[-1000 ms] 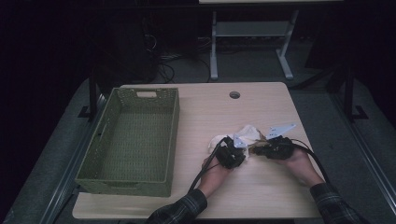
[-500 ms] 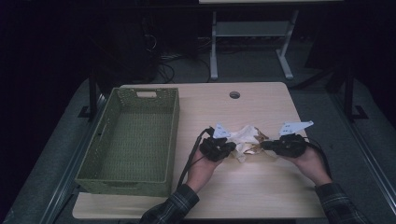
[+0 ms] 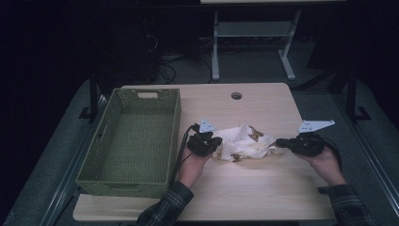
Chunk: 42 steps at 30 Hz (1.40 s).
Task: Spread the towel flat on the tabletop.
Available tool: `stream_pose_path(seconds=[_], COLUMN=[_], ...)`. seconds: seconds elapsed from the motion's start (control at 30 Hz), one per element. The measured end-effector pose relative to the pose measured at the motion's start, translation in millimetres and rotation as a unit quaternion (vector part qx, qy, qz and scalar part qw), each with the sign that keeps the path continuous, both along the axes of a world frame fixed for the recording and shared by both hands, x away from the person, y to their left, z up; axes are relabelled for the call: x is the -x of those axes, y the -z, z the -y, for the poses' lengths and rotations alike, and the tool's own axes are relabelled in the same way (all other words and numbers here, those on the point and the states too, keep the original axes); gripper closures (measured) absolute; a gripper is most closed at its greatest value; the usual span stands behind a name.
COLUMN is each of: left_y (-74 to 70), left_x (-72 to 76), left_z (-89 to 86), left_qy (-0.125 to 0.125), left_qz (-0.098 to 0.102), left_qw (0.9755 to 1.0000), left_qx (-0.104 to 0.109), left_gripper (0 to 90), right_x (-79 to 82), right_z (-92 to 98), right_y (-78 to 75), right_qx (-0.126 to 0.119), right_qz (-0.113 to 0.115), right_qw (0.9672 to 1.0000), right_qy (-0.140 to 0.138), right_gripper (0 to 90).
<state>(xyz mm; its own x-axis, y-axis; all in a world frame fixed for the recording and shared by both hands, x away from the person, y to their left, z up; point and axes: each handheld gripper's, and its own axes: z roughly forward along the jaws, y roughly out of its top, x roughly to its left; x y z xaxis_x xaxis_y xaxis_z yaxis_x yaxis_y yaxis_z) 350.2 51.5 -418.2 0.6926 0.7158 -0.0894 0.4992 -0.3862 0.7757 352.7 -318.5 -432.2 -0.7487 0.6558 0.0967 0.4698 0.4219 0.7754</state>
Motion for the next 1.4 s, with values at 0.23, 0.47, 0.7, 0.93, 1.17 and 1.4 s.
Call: stream_pose_path(seconds=[0.23,0.47,0.7,0.93,1.17,1.4], left_y=[17.8,8.4,-9.4,16.3,39.0,36.1], left_x=[-11.5,-2.6,20.9,24.0,4.2,7.7], left_z=[-3.9,-1.9,7.7,29.9,29.6,28.8], left_qy=[-0.028,-0.02,0.036,0.097,0.069,0.075], left_qz=[-0.016,0.01,0.026,-0.008,-0.013,-0.019], left_qw=[0.9992,0.9995,0.9986,0.9933,0.9919,0.9915], left_qx=[-0.023,-0.02,-0.028,-0.062,-0.106,-0.105], left_gripper=[86.6,68.0,62.5,67.2,70.0,68.7], right_x=[-12.2,-21.5,-26.0,-25.3,-25.4,-25.8], right_z=[5.3,-2.2,-2.9,-4.0,-3.6,-2.8], right_y=[14.1,27.0,33.8,33.0,33.2,33.5], right_qx=[0.023,0.043,0.048,0.052,0.051,0.046], right_qz=[-0.026,-0.05,-0.056,-0.059,-0.059,-0.055], right_qw=[0.9992,0.9975,0.9971,0.9966,0.9967,0.9971], right_qy=[0.021,0.024,0.023,0.026,0.025,0.024], right_gripper=[87.2,87.0,86.8,86.5,85.9,83.8])
